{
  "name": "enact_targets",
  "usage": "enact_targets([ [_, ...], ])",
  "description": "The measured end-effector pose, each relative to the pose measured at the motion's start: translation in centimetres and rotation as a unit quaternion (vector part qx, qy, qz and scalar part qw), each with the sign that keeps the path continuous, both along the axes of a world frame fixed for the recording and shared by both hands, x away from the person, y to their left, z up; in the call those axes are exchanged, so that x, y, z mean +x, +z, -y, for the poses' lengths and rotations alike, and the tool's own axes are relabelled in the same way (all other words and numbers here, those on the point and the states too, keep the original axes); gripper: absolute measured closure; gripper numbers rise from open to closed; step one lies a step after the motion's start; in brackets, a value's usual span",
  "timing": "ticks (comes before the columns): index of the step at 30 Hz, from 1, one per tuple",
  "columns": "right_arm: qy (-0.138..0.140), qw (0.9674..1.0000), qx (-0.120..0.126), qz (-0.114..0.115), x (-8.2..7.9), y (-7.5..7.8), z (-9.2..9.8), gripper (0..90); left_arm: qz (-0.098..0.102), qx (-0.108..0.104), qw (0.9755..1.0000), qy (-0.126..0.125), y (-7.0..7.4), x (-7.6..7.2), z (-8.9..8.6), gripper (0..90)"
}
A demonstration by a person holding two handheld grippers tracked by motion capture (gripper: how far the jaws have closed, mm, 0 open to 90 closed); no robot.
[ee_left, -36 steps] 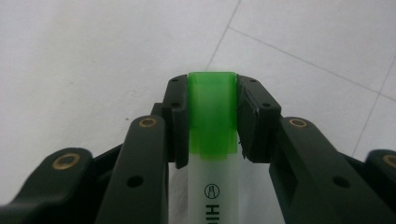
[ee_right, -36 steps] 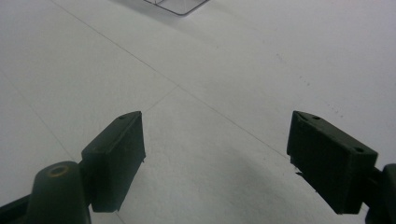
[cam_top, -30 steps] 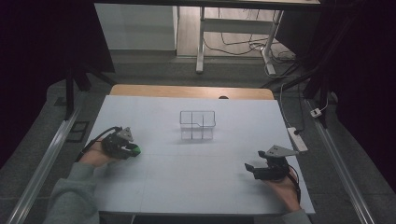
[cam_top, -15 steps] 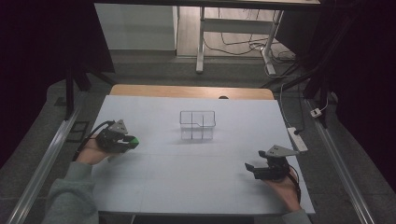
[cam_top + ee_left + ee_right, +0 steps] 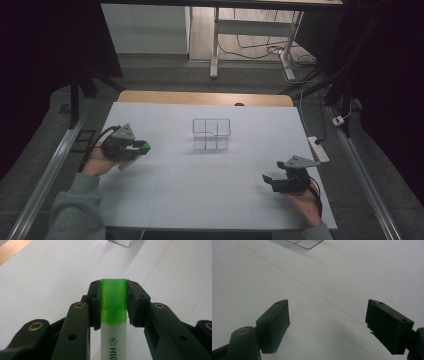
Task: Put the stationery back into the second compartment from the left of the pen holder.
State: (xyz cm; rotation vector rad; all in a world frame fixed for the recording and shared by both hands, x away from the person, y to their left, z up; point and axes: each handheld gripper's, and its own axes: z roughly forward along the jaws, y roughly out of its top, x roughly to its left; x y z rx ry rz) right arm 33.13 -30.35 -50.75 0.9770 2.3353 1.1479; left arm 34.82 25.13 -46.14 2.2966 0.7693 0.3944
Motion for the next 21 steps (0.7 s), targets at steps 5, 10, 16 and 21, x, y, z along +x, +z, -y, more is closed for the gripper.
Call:
enact_targets([
  [5, 0.0, 1.0, 0.0, 0.0, 0.0, 0.0, 0.0, 18.7, 0.009, -0.008, 0.9999, 0.006, 0.2, 0.0, 0.3, 66.5],
  [10, 0.0, 1.0, 0.001, 0.001, 0.0, 0.0, 0.0, 18.8, 0.027, -0.029, 0.999, 0.018, 0.9, -0.2, 0.4, 66.5],
  [16, 0.0, 1.0, 0.0, 0.001, 0.0, 0.0, 0.0, 18.8, 0.042, -0.057, 0.9971, 0.027, 1.4, -0.4, 0.3, 66.5],
  [21, -0.001, 1.0, 0.001, 0.003, 0.0, 0.1, 0.0, 18.9, 0.049, -0.08, 0.9952, 0.025, 1.6, -0.4, 0.6, 66.5],
])
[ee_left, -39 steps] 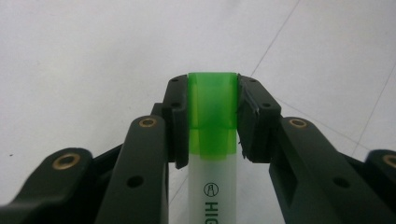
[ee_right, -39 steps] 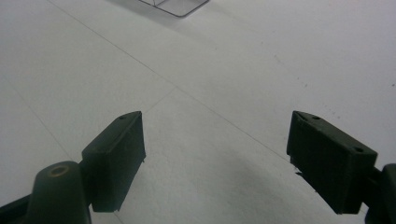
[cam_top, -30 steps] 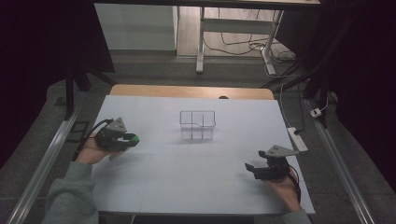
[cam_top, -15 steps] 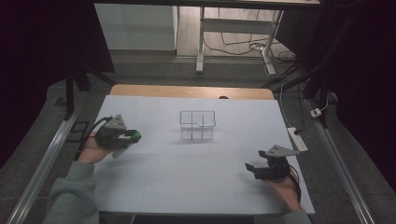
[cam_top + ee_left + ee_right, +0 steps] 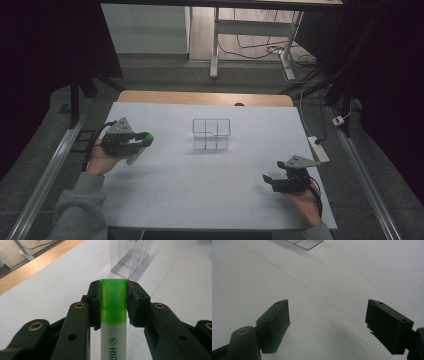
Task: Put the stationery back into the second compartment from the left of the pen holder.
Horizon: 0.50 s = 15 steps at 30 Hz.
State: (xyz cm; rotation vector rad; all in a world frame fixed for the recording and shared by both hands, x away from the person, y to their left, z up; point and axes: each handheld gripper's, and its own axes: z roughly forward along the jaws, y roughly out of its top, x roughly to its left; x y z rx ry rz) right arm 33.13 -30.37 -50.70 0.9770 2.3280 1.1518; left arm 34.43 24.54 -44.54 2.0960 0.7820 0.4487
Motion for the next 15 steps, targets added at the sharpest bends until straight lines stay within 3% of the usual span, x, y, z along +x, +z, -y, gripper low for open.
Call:
enact_targets([
  [15, -0.001, 1.0, -0.001, 0.001, -0.1, 0.1, 0.0, 18.9, 0.021, -0.032, 0.9993, 0.003, 0.6, 0.2, 1.5, 66.4],
])
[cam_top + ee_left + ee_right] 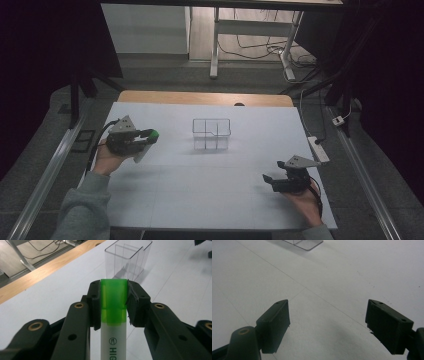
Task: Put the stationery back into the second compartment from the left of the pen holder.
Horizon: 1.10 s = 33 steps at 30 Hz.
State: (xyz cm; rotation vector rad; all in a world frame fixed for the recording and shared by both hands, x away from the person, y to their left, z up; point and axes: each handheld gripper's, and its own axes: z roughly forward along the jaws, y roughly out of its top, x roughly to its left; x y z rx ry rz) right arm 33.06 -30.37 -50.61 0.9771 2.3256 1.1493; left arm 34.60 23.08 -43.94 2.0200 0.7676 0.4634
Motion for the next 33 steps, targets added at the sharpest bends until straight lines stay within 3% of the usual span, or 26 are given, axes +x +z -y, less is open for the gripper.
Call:
enact_targets([
  [7, -0.002, 1.0, 0.0, 0.0, 0.0, 0.0, 0.0, 19.0, 0.018, -0.03, 0.9994, -0.002, 1.6, 0.5, 1.0, 66.5],
  [17, 0.0, 1.0, 0.003, 0.001, -0.1, 0.0, 0.0, 19.0, 0.033, -0.053, 0.998, -0.006, 3.1, 1.8, 3.2, 66.4],
  [33, -0.001, 1.0, 0.001, 0.001, 0.0, 0.0, -0.1, 19.0, 0.033, -0.077, 0.9962, -0.022, 4.2, 4.3, 6.7, 66.4],
])
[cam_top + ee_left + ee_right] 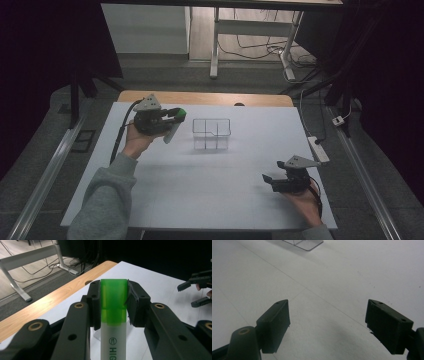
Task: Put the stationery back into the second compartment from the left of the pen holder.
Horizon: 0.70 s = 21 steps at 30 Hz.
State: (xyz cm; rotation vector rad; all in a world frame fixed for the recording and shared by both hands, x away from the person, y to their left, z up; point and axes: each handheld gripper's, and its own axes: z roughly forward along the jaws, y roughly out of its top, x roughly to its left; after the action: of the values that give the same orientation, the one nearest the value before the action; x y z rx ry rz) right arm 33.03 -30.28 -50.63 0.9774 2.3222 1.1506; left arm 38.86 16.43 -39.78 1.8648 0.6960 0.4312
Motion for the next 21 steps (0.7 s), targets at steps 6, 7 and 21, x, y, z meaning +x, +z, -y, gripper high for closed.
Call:
enact_targets([
  [6, 0.0, 1.0, -0.001, 0.0, 0.0, 0.0, 0.0, 19.0, 0.001, 0.002, 1.0, -0.002, 0.3, 0.7, 1.2, 66.4],
  [7, -0.001, 1.0, -0.001, 0.0, 0.0, 0.0, 0.0, 19.0, 0.002, 0.005, 1.0, -0.003, 0.4, 0.8, 1.4, 66.4],
  [21, 0.0, 1.0, 0.001, 0.0, 0.0, 0.0, 0.0, 19.1, -0.004, -0.001, 0.9999, -0.017, 0.8, 2.6, 3.9, 66.4],
])
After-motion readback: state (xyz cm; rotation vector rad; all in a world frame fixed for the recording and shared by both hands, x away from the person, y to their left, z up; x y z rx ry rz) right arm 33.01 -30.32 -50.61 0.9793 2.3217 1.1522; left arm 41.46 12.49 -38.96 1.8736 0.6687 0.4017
